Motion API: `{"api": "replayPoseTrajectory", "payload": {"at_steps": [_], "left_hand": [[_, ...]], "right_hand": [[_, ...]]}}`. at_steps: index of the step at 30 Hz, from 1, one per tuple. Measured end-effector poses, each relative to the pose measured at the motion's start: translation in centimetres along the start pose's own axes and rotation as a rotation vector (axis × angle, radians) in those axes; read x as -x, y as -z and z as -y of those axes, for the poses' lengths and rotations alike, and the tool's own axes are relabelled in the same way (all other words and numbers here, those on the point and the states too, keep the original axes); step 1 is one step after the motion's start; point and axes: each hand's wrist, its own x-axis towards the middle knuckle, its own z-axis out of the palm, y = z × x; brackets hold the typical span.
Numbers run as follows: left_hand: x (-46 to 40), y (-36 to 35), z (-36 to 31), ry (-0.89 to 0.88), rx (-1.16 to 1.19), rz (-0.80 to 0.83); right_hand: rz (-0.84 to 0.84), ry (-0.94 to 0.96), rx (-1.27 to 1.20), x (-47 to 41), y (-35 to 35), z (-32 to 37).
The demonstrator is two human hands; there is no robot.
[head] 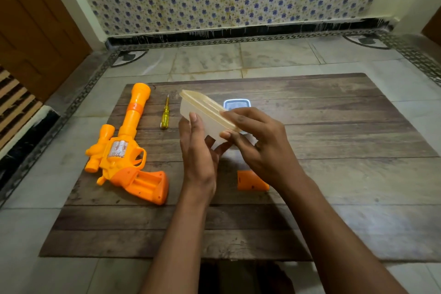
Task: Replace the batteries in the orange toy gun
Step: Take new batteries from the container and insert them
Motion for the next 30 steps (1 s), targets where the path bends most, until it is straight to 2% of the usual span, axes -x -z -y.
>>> {"api": "replayPoseTrajectory", "payload": {"at_steps": [5,12,15,18,23,30], "left_hand": [[-0.6,0.9,0.0,-0.003,0.076,0.017],[-2.0,2.6,0.1,0.146,0.136,-0.105],[-2.2,3.0,0.1,0.150,0.159,-0.158],[-2.0,3.4,0.3,0.132,0.175,-0.134],[-1.9,3.3,0.3,0.108,0.141,-0.134],[-1.7,2.2,-0.5,0.056,0.022,-0.109]], "right_hand": [[0.050,0.126,0.059,-0.2,-0.9,0.1],[-0.065,0.185,-0.029,-0.1,-2.8,1.9],[-0.116,0.194,-0.016,0.1,-3.8,2.7],[-0.186,0.199,0.031,0.6,-4.8,3.7],[-0.301,0.071,-0.050,0.9,-5.4,4.6],[-0.333,-0.182,-0.297,0.7,-4.7,4.8]]}}
